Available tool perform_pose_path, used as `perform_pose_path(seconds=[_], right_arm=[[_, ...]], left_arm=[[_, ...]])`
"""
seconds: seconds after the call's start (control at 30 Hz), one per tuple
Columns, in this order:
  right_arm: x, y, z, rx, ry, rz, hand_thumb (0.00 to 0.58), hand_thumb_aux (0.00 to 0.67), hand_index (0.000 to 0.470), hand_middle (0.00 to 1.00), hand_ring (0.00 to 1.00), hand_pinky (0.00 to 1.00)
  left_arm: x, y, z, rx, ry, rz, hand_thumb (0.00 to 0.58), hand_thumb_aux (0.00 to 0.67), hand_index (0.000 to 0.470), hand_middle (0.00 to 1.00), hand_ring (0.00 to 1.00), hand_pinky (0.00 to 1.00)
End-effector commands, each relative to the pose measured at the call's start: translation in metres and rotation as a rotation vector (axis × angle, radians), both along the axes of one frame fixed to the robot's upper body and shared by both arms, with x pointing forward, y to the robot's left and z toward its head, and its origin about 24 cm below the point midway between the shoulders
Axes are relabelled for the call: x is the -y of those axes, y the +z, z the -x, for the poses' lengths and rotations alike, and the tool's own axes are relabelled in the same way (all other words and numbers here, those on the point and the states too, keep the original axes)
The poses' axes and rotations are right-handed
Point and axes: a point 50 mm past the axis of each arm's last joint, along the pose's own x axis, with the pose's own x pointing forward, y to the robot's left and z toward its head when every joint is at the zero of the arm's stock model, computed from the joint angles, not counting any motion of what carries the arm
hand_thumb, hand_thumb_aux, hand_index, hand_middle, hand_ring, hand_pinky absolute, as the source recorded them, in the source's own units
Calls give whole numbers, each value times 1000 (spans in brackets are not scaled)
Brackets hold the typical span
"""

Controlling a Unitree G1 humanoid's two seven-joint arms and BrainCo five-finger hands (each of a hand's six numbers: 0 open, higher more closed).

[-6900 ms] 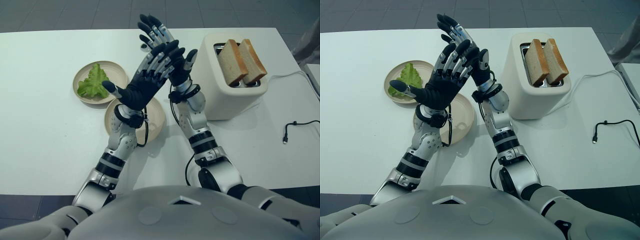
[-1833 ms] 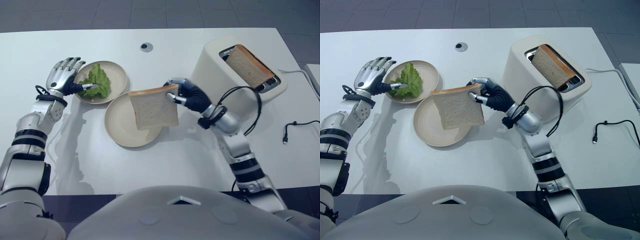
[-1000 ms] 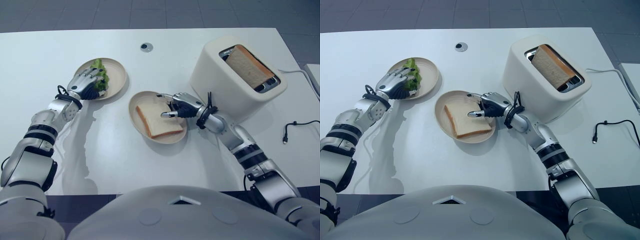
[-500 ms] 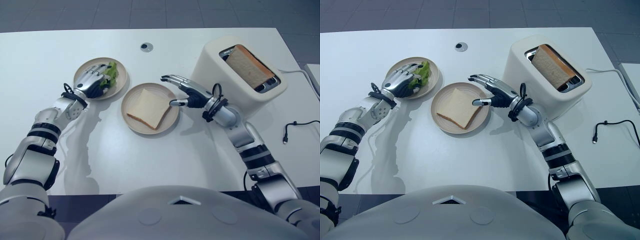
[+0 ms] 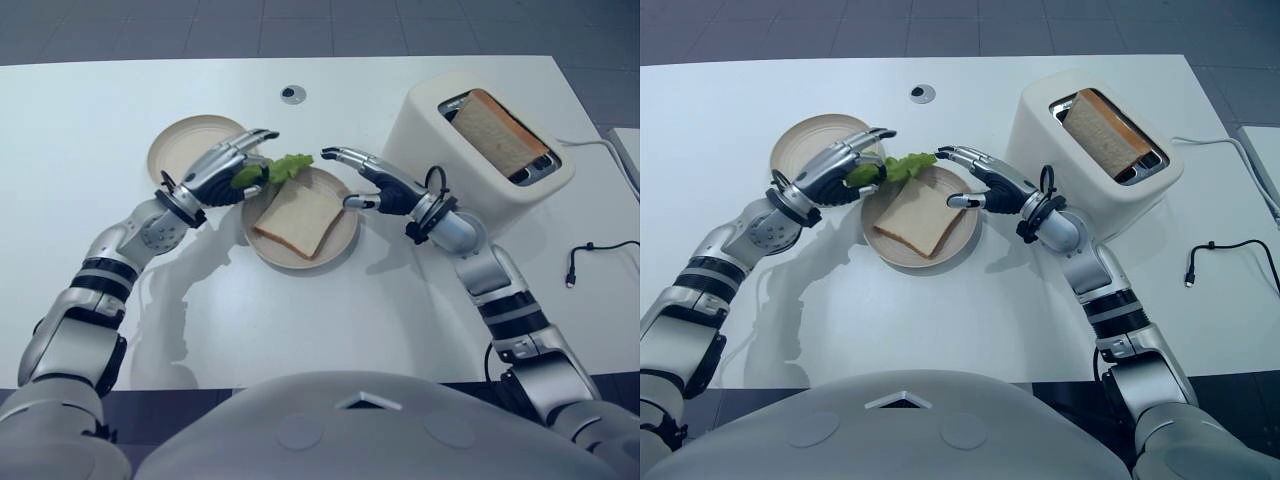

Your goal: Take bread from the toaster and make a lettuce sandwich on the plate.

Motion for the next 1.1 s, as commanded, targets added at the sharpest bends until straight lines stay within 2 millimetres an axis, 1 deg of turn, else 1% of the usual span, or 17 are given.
perform_pose_path(seconds=[0.03, 0.13, 0.23, 0.4, 0.5, 0.63, 0.67, 0.7, 0.73, 0.8, 0.87, 0.9, 1.0, 1.07, 1.1], right_arm=[[0, -1, 4, -15, 11, 2, 0, 0, 0, 0, 0, 0], [2, -1, 4, -16, 14, 9, 0, 0, 0, 0, 0, 0], [1, -3, 4, -21, 17, 16, 0, 0, 0, 0, 0, 0], [-1, -3, 4, -22, 27, 20, 0, 0, 0, 0, 0, 0], [2, 0, 4, -6, 12, 13, 0, 0, 0, 0, 0, 0], [1, 3, 6, 3, 17, -1, 0, 0, 0, 0, 0, 0], [1, 3, 6, 3, 17, 0, 0, 0, 0, 0, 0, 0], [1, 3, 6, 3, 17, 2, 0, 0, 0, 0, 0, 0], [0, 3, 7, 4, 18, 2, 0, 0, 0, 0, 0, 0], [-2, 8, 9, 31, 29, -19, 0, 0, 0, 0, 0, 0], [-7, 19, 14, 69, 57, -76, 0, 0, 0, 0, 0, 0], [-6, 28, 14, 106, 52, -117, 0, 0, 0, 0, 0, 0], [-1, 45, 15, 168, 29, -196, 0, 0, 0, 0, 0, 0], [4, 53, 18, 194, 24, -201, 0, 0, 0, 0, 0, 0], [10, 59, 19, 210, 0, -196, 0, 0, 0, 0, 0, 0]], left_arm=[[20, -17, 7, -68, -77, -26, 580, 670, 470, 0, 0, 0], [30, -34, 15, -126, -126, -96, 580, 670, 470, 0, 0, 0], [33, -38, 19, -138, -150, -100, 580, 670, 470, 0, 0, 0], [36, -34, 25, -131, -187, -71, 580, 670, 470, 0, 0, 0], [41, -28, 27, -110, -211, -45, 580, 670, 470, 0, 0, 0], [41, -25, 26, -101, -199, -45, 580, 670, 470, 0, 0, 0], [40, -25, 25, -103, -191, -45, 580, 652, 457, 0, 0, 0], [39, -26, 25, -106, -180, -51, 498, 418, 293, 0, 0, 0], [38, -27, 24, -113, -172, -57, 0, 0, 0, 0, 0, 0], [38, -26, 26, -121, -177, -65, 0, 0, 0, 0, 0, 0], [38, -25, 30, -126, -198, -82, 0, 0, 0, 0, 0, 0], [38, -23, 31, -125, -202, -74, 0, 0, 0, 0, 0, 0], [36, -17, 32, -113, -197, -70, 0, 0, 0, 0, 0, 0], [35, -12, 35, -102, -209, -43, 0, 0, 0, 0, 0, 0], [34, -8, 35, -92, -213, -21, 0, 0, 0, 0, 0, 0]])
